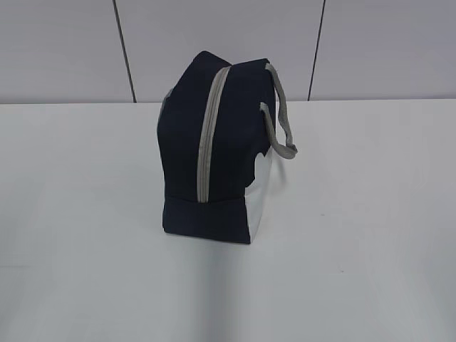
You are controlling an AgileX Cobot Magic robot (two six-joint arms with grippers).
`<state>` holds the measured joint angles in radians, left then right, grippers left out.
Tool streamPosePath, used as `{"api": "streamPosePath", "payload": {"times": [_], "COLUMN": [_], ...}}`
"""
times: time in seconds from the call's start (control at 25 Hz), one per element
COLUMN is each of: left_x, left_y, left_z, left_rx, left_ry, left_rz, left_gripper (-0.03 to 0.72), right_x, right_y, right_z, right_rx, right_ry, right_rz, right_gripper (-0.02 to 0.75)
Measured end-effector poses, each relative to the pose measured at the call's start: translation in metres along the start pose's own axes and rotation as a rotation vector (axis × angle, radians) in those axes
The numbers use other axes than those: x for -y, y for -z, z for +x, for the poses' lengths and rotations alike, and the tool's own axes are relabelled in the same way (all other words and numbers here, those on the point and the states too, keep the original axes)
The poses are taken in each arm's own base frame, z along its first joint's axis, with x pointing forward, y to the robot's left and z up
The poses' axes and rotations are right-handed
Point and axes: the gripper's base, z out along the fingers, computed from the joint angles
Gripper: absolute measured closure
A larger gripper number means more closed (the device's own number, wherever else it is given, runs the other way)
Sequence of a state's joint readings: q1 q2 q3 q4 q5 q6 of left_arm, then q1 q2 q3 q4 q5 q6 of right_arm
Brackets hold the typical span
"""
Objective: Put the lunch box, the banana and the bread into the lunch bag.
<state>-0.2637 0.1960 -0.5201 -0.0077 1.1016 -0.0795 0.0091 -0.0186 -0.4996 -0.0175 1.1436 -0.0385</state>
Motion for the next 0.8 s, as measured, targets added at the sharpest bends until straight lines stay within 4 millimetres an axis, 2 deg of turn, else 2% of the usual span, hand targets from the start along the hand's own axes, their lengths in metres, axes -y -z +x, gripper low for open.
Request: {"api": "streamPosePath", "payload": {"times": [0.16, 0.52, 0.8], "left_x": [-0.001, 0.001, 0.002], "left_y": [0.004, 0.024, 0.026], "left_z": [0.003, 0.018, 0.020], "left_rx": [0.033, 0.211, 0.226], "left_ry": [0.018, 0.155, 0.160], "left_rz": [-0.019, -0.213, -0.224], "left_gripper": [0.264, 0.265, 0.275], "right_x": [0.000, 0.000, 0.000], "right_y": [0.000, 0.000, 0.000], "right_z": [0.000, 0.000, 0.000], "right_rx": [0.000, 0.000, 0.000], "right_ry": [0.000, 0.000, 0.000], "right_rz": [0.000, 0.000, 0.000], "right_gripper": [0.206, 0.207, 0.207]}}
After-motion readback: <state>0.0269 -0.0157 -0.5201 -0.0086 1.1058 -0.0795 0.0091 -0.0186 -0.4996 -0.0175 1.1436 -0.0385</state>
